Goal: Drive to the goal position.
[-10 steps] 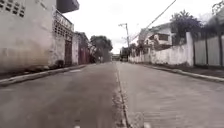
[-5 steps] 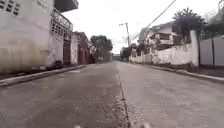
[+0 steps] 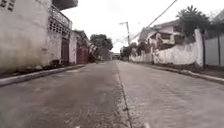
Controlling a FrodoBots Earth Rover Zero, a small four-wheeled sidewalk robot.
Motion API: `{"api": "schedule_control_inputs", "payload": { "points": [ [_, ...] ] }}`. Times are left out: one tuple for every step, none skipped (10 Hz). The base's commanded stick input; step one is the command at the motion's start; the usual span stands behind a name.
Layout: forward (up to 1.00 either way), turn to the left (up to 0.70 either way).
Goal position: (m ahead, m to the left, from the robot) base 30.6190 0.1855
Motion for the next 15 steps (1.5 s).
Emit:
{"api": "schedule_control_inputs", "payload": {
  "points": [
    [0.70, 0.00],
    [0.70, 0.00],
    [0.70, 0.00],
    [0.70, 0.00],
    [0.70, 0.00],
    [0.70, 0.00],
    [0.70, 0.00],
    [0.70, 0.00],
    [0.70, 0.00],
    [0.70, 0.00],
    [0.70, 0.00],
    [0.70, 0.00],
    [0.70, 0.00],
    [0.70, 0.00],
    [0.70, 0.00]
  ]
}}
